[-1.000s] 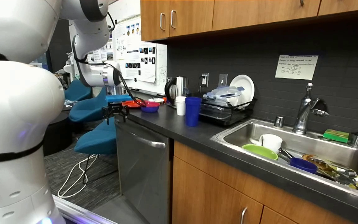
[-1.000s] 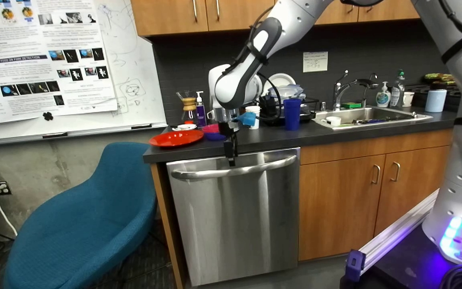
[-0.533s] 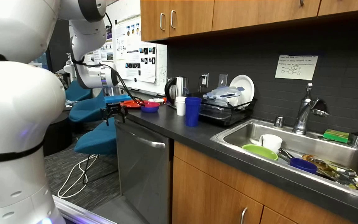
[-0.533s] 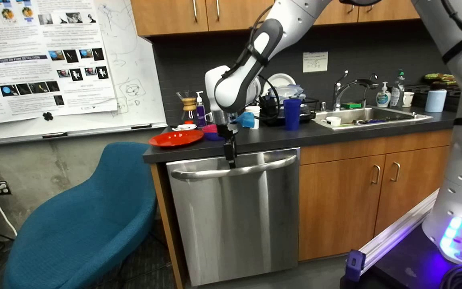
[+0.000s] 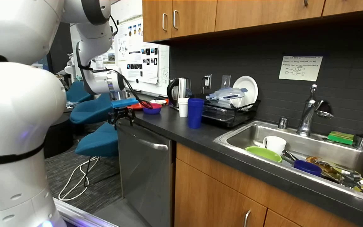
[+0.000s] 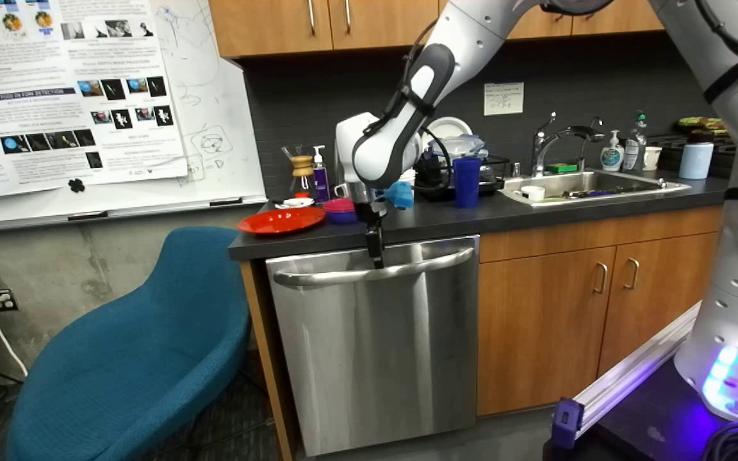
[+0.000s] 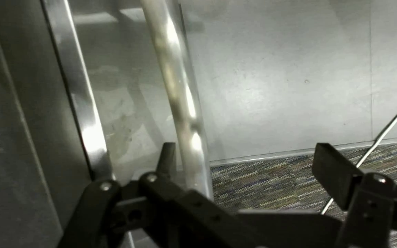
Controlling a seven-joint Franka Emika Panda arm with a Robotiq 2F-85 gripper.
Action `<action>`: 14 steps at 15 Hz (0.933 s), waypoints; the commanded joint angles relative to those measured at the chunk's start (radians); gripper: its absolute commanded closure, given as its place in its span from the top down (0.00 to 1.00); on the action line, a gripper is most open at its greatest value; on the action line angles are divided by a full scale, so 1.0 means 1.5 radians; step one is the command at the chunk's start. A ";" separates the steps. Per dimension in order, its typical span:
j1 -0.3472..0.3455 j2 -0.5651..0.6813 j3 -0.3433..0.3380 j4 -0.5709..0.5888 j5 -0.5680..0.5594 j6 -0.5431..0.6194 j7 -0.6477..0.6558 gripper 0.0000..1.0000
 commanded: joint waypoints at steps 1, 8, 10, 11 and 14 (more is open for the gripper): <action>-0.008 0.016 -0.004 0.007 -0.016 0.020 0.003 1.00; -0.011 0.052 -0.011 0.026 -0.016 0.039 0.004 1.00; -0.011 0.058 -0.012 0.028 -0.016 0.044 0.004 1.00; -0.011 0.061 -0.012 0.031 -0.015 0.046 0.004 1.00; -0.010 0.072 -0.014 0.037 -0.016 0.053 0.004 1.00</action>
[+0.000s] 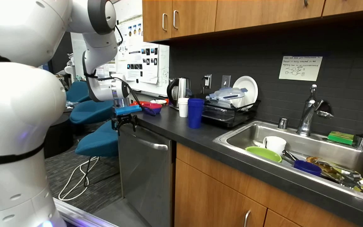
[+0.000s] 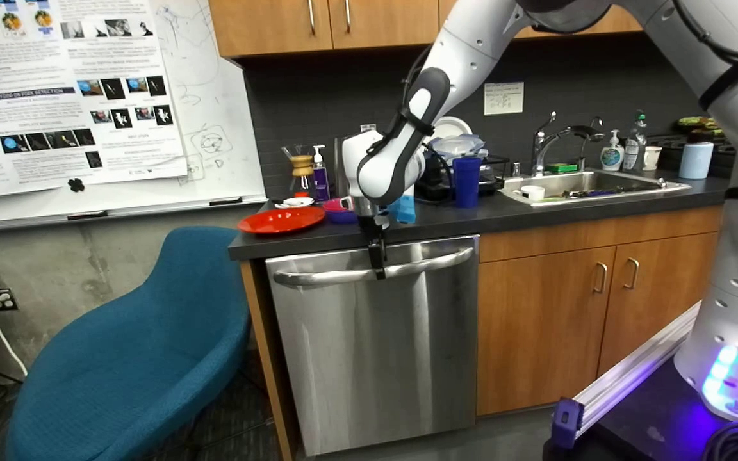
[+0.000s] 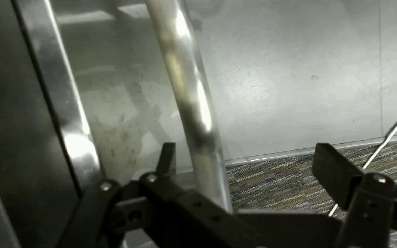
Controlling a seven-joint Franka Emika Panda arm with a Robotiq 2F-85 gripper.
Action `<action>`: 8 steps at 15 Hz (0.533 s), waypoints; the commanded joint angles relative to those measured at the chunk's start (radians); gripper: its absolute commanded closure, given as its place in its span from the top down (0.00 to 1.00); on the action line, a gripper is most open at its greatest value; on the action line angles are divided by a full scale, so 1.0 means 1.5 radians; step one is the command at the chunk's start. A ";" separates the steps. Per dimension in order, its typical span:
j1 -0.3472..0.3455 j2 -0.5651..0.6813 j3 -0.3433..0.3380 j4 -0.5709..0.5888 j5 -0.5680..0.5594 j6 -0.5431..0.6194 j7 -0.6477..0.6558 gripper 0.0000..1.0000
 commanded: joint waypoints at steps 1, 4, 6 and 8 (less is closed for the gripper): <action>-0.003 0.018 -0.003 0.017 -0.016 0.009 0.004 1.00; -0.005 0.032 -0.005 0.028 -0.014 0.007 0.003 1.00; -0.006 0.043 -0.006 0.037 -0.013 0.006 0.003 1.00; -0.007 0.049 -0.006 0.044 -0.011 0.007 0.002 1.00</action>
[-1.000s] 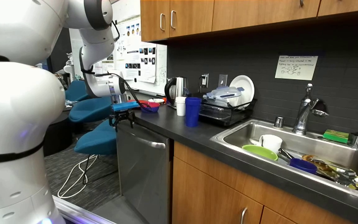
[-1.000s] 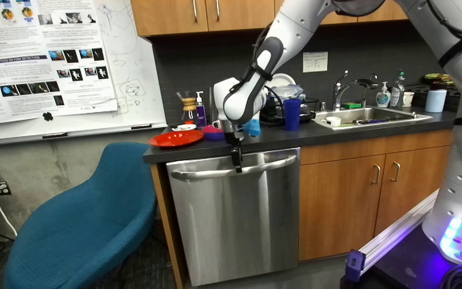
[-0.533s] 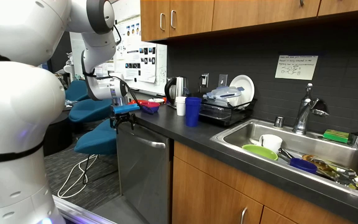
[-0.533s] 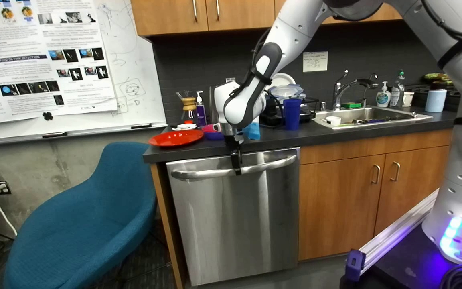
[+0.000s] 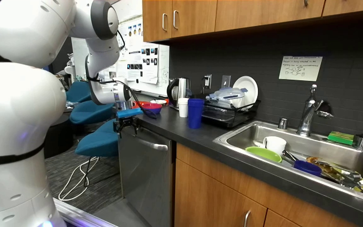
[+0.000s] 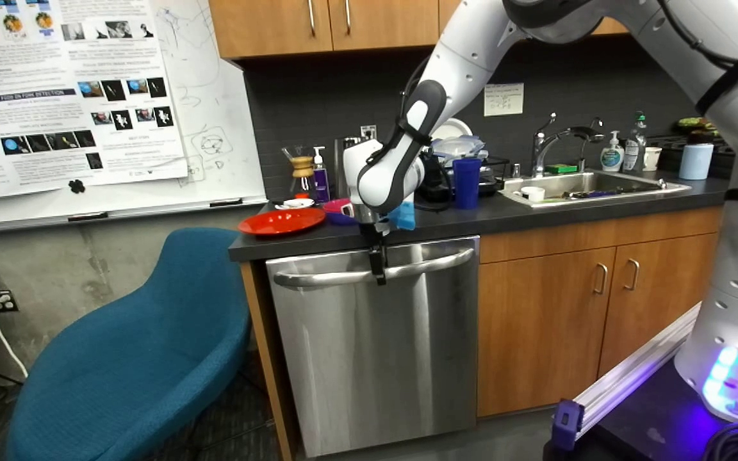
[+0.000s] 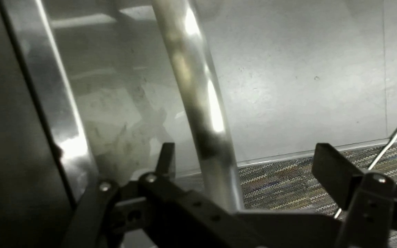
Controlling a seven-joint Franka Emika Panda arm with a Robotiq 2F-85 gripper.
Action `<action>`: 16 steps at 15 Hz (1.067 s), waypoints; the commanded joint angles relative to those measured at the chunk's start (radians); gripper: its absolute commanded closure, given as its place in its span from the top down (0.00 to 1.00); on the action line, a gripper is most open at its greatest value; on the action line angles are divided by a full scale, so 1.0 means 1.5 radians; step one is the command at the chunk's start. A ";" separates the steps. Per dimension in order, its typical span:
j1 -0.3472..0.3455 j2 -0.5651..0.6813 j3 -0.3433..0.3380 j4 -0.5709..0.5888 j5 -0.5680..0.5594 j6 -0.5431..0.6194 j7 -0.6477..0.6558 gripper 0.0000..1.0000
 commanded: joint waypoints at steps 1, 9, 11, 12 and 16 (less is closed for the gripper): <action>-0.007 0.018 0.001 0.021 -0.010 0.005 0.002 1.00; -0.024 -0.005 0.018 -0.018 0.009 0.031 -0.006 1.00; -0.023 -0.007 0.019 -0.023 0.009 0.042 0.000 1.00; -0.023 -0.009 0.019 -0.026 0.007 0.048 0.003 1.00; -0.020 -0.011 0.019 -0.032 0.006 0.058 0.007 1.00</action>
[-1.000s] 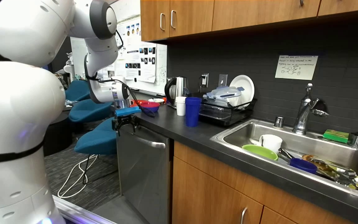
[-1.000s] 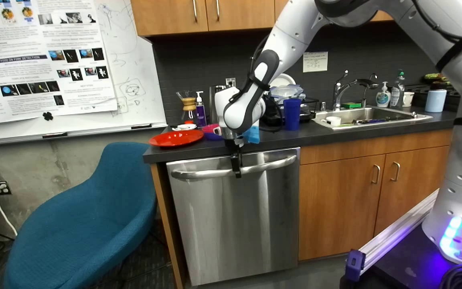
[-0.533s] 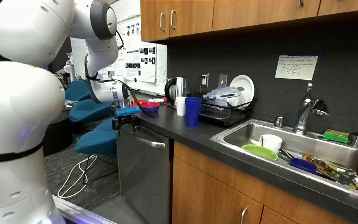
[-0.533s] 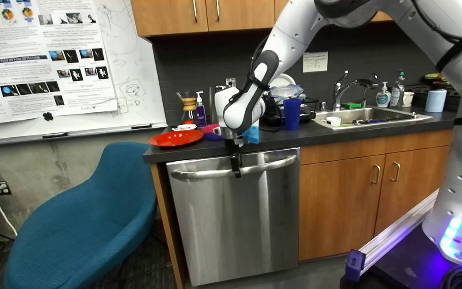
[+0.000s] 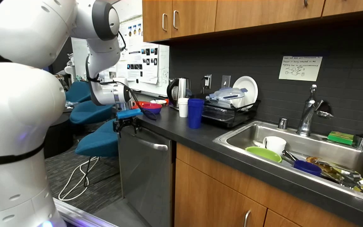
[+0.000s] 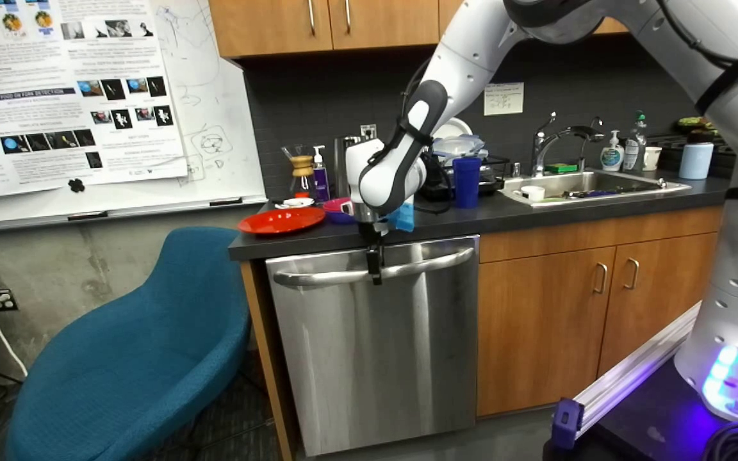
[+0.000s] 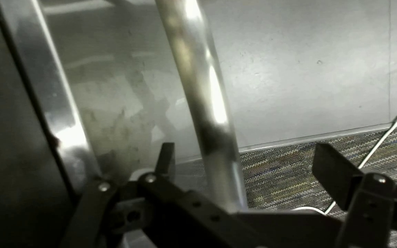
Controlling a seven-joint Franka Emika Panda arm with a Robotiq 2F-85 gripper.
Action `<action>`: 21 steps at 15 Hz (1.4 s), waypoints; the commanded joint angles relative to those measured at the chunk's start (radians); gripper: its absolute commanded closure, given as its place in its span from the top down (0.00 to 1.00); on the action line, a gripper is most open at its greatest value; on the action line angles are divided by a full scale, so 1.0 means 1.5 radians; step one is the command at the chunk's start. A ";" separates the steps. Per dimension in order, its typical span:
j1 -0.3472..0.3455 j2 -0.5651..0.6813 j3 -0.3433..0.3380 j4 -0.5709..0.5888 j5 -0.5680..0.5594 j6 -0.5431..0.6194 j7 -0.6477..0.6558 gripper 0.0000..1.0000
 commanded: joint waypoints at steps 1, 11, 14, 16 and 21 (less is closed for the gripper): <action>-0.006 -0.016 0.007 -0.029 0.000 0.020 0.009 1.00; 0.024 -0.042 -0.011 -0.069 -0.008 0.051 0.090 1.00; 0.019 -0.034 -0.008 -0.064 -0.005 0.065 0.091 1.00; 0.015 -0.027 -0.006 -0.058 -0.004 0.070 0.082 1.00; 0.006 -0.019 -0.005 -0.052 -0.002 0.070 0.072 1.00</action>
